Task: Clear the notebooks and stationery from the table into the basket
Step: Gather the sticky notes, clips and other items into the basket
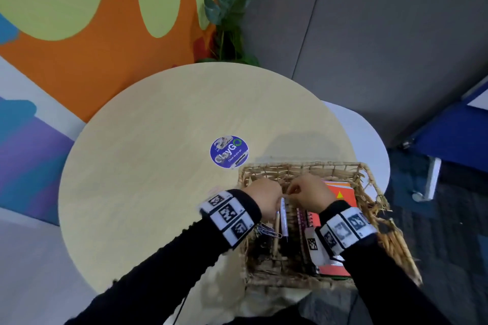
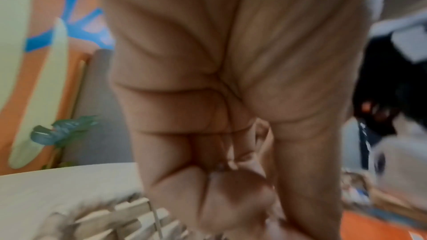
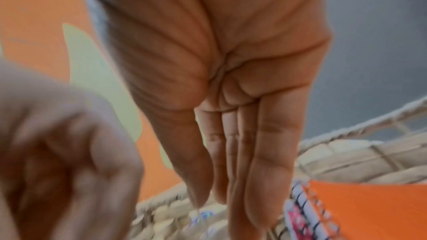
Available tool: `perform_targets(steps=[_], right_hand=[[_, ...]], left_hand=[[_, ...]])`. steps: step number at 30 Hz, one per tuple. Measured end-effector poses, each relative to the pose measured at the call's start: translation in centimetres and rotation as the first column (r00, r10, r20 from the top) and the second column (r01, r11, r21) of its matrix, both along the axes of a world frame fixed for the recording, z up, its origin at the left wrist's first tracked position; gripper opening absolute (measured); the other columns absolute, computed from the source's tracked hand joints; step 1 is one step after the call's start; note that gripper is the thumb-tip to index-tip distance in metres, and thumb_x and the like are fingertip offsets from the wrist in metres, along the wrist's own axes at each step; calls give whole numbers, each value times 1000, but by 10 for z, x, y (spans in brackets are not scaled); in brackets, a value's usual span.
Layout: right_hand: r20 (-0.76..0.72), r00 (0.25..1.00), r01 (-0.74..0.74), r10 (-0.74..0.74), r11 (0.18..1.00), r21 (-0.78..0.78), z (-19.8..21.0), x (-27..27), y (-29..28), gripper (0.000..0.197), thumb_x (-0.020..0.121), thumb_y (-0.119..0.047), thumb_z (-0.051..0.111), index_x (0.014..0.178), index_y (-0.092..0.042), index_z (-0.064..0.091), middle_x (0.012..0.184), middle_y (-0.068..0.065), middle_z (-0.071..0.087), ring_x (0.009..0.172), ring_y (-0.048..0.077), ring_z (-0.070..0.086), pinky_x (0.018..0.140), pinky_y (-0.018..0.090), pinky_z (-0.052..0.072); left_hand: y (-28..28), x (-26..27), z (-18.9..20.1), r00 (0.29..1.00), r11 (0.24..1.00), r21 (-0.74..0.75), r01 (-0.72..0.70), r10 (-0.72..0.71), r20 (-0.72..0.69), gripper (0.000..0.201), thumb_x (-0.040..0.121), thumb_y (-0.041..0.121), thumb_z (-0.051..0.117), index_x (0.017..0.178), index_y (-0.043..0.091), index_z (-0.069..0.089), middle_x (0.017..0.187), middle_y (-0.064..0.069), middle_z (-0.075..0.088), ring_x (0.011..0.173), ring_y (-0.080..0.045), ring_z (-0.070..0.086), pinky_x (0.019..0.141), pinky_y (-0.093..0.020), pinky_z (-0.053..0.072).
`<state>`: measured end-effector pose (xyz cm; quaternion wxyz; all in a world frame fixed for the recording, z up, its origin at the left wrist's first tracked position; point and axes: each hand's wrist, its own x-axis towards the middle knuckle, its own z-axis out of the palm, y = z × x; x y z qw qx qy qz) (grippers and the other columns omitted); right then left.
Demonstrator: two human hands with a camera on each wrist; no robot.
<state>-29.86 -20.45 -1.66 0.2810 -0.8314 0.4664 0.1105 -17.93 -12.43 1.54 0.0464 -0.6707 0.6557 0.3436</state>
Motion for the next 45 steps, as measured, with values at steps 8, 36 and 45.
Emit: perform_targets(steps=[8,36,45], right_hand=[[212,964,164,-162,986,8,26,-61,10,8,85,-12,65,82,-11,71,69,6,70,63,17,65,70,34,56],[588,744,210,-318,946,247,62,114,47,13,84,1,57,81,-5,69,69,15,68,60,22,67,66,35,59],[308,926,166,-217,969,183,7,194,56,20,84,2,49,88,3,69,69,10,65,69,29,71,77,40,60]], left_hand=[[-51,-37,-60,958,981,167,96,-136,251,33,85,2,56,56,7,43,61,-6,41,52,-19,44,51,-22,44],[65,162,-114,835,835,-50,-548,544,-78,20,76,20,72,94,12,73,88,-1,67,98,-23,66,74,-21,43],[67,152,-144,894,897,-55,-439,431,-121,17,83,20,67,91,6,68,107,-15,66,100,-31,63,82,-32,46]])
